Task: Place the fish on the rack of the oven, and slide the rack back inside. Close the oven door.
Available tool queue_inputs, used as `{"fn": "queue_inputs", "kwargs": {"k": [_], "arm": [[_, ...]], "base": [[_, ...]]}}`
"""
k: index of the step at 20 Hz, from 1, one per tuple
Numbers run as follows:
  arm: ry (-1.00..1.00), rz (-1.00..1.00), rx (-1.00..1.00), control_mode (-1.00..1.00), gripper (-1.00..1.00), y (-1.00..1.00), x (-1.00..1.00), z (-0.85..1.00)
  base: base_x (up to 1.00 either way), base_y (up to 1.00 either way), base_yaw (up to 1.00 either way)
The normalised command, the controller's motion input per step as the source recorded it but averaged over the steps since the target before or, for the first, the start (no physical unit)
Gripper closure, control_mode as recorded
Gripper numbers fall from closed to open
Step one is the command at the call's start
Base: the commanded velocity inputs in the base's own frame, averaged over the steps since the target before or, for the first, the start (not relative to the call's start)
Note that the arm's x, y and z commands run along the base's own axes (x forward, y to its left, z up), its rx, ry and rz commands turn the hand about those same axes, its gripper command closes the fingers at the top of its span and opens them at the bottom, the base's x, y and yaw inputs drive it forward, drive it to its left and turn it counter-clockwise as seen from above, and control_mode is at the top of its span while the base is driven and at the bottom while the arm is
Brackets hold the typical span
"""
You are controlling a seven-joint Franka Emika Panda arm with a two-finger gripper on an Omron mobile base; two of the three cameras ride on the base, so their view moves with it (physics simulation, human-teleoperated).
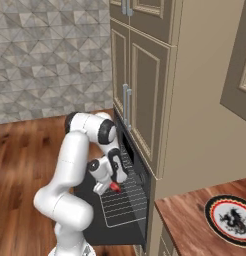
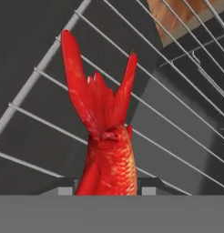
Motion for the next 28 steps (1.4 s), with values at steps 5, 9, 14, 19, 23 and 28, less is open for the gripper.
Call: {"fn": "queue_inputs", "kwargs": {"k": [5,9,14,19,23,28], "arm": [[-0.01,-0.05,0.00,-1.00,-1.00,0.00,0.32,-0.53],[-0.03,-0.04,0.00,-1.00,-1.00,0.00,0.17,-0.36],[-0.05,0.00,0.00,-1.00,-1.00,0.00,-0.10,0.03],[-0.10,0.00,0.00,-1.00,-1.00,0.04,-0.48,0.29],[-0.17,0.00,0.00,-1.00,-1.00,0.03,-0.65,0.64],[-0.17,0.04,-0.01,-1.00,-1.00,0.22,-0.84,0.74]], "base": [[0.00,0.00,0.00],[0.00,0.00,0.00],[0.00,0.00,0.00],[0.00,0.00,0.00],[0.00,0.00,0.00],[0.00,0.00,0.00]]}}
